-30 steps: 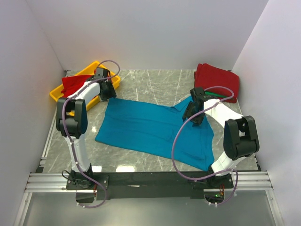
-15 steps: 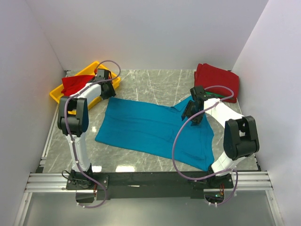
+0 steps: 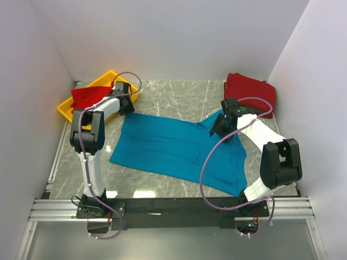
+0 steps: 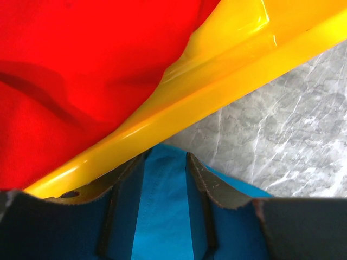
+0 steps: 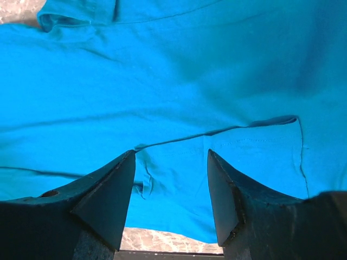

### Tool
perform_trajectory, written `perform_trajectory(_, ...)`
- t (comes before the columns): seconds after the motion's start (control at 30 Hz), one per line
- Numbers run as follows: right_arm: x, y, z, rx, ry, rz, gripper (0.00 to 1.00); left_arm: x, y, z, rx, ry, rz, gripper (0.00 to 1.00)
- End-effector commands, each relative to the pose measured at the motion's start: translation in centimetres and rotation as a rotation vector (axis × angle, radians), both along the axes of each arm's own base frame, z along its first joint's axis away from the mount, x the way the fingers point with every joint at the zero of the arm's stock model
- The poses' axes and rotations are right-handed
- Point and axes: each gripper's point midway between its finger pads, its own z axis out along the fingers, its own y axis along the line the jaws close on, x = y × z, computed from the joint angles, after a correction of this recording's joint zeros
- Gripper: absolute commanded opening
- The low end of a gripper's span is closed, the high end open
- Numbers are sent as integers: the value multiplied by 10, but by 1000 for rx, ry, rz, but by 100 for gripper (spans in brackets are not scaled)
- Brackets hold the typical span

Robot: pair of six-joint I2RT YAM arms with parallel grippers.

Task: Fold and stack the t-shirts
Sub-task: Fold the tshirt

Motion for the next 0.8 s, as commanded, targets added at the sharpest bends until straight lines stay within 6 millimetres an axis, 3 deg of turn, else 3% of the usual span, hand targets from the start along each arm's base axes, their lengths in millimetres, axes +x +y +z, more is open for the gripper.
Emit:
perform_trajectory(0.0,3,-1,14,17,-46,-14,62,9,0,-1,17,-34,23,42)
perform_trajectory(0.4,4,-2,14,12,-52,-17,62,15,3,-6,35,-28,44,36)
perform_trajectory(0.77,14,-5,15,-6,-65,-32,62,17,5,-6,49,-26,55,35)
